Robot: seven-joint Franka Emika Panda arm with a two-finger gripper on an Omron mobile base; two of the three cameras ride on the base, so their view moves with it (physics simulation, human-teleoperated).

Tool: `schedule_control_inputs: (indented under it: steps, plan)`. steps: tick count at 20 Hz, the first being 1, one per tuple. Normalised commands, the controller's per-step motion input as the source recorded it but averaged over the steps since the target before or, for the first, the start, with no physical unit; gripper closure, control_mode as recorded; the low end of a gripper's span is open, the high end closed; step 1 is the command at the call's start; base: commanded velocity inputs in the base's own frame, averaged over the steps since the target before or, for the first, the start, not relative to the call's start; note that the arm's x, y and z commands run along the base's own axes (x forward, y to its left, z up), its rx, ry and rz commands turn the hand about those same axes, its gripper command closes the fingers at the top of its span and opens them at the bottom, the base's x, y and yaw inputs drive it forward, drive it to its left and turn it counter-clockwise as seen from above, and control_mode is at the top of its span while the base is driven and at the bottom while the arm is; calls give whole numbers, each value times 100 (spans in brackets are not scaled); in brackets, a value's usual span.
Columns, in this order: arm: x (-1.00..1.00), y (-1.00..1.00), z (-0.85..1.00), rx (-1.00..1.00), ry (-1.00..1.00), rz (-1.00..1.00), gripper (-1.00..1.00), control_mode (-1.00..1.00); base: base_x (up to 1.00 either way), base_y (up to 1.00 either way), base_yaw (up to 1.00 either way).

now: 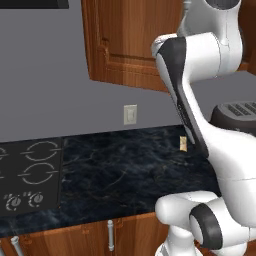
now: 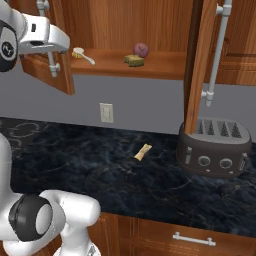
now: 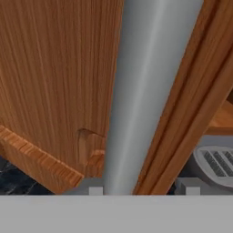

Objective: Pick the dish brush and sponge from the cabinet and place them on the counter.

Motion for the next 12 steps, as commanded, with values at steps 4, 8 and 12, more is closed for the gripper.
schedule_control_inputs:
  steps: [4,8,12]
  plan:
    - [-43,77,-48,0,-8,-5,100,-100,0,0,0]
    - [-14,39,-32,0,-3,-2,100,-100,0,0,0]
    - [-2,10,-20,0,0,-2,-100,-100,0,0,0]
